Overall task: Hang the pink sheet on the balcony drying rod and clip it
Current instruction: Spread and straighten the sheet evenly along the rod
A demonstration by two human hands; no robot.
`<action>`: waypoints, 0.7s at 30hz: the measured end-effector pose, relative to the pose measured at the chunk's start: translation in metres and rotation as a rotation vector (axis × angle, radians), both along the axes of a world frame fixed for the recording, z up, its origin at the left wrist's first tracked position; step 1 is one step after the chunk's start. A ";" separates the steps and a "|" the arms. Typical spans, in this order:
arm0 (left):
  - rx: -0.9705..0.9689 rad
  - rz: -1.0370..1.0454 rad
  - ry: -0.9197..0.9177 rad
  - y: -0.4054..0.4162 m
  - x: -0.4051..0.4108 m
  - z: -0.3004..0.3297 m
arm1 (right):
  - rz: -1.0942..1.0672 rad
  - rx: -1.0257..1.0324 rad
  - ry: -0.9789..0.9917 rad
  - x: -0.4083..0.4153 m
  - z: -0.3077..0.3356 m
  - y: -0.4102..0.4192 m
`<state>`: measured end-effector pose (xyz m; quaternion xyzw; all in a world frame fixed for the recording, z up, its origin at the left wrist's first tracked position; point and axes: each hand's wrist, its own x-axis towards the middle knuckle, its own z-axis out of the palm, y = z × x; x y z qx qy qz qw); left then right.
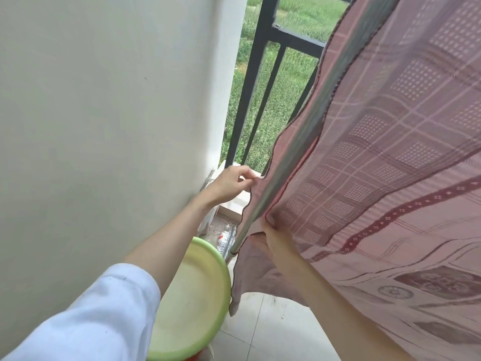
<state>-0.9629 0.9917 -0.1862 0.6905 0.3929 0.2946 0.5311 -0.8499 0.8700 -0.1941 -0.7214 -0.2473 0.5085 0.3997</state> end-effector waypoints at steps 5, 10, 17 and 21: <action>0.027 0.120 -0.024 -0.022 -0.003 -0.017 | -0.073 0.072 0.245 0.003 0.004 0.003; -0.025 0.056 0.037 -0.045 -0.005 -0.040 | 0.106 0.025 0.140 -0.001 0.002 -0.001; -0.078 -0.162 0.199 -0.048 -0.017 -0.068 | 0.217 0.076 -0.088 -0.004 0.008 0.008; -0.012 -0.041 0.271 -0.040 -0.010 -0.082 | 0.373 0.168 -0.426 0.002 0.004 0.001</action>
